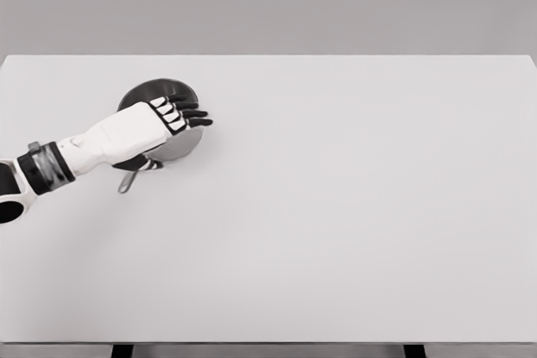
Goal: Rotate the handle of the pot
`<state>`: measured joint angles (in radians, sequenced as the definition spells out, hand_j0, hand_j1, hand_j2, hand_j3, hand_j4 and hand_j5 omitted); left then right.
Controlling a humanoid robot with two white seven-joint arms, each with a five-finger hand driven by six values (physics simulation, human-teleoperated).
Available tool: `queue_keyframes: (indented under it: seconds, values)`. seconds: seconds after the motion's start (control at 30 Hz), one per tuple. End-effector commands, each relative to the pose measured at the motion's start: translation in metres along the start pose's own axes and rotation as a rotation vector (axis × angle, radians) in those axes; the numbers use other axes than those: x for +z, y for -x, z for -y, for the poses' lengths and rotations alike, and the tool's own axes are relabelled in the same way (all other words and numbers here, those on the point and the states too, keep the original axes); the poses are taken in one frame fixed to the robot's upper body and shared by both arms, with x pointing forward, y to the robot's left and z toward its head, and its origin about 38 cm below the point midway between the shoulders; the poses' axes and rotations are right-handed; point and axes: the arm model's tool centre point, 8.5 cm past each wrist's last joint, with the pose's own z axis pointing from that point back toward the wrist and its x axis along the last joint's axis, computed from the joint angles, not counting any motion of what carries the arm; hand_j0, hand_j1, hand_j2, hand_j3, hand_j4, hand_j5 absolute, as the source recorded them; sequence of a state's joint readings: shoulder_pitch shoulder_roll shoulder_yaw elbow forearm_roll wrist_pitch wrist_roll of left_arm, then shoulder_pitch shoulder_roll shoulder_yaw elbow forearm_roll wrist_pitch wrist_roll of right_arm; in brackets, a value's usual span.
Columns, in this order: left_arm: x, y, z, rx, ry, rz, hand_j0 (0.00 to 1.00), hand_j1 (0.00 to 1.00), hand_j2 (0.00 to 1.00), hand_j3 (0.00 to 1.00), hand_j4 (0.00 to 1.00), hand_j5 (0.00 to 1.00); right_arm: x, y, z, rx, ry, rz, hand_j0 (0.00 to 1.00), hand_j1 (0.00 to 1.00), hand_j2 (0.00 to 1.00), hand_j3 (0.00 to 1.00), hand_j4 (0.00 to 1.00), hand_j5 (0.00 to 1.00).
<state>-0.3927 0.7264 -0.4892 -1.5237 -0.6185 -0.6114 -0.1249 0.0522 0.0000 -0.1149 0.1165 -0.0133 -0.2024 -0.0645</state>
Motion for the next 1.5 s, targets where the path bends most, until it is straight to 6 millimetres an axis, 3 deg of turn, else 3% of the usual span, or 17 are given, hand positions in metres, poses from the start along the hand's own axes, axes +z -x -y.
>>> queue_keyframes:
  seconds: [0.0, 0.37, 1.47]
  values:
    - [0.002, 0.002, -0.001, 0.003, -0.001, -0.007, 1.00, 1.00, 1.00, 1.00, 1.00, 1.00, 0.000, 0.000, 0.000, -0.001, 0.000, 0.000, 1.00, 1.00, 1.00, 1.00, 1.00, 1.00]
    - [0.016, 0.013, -0.007, -0.021, 0.016, -0.038, 1.00, 1.00, 1.00, 1.00, 1.00, 1.00, 0.000, 0.000, 0.000, -0.001, 0.000, 0.000, 1.00, 1.00, 1.00, 1.00, 1.00, 1.00]
    - [0.063, 0.075, -0.005, -0.013, 0.068, -0.244, 1.00, 1.00, 1.00, 1.00, 1.00, 1.00, 0.000, 0.000, 0.000, -0.001, 0.000, 0.000, 1.00, 1.00, 1.00, 1.00, 1.00, 1.00]
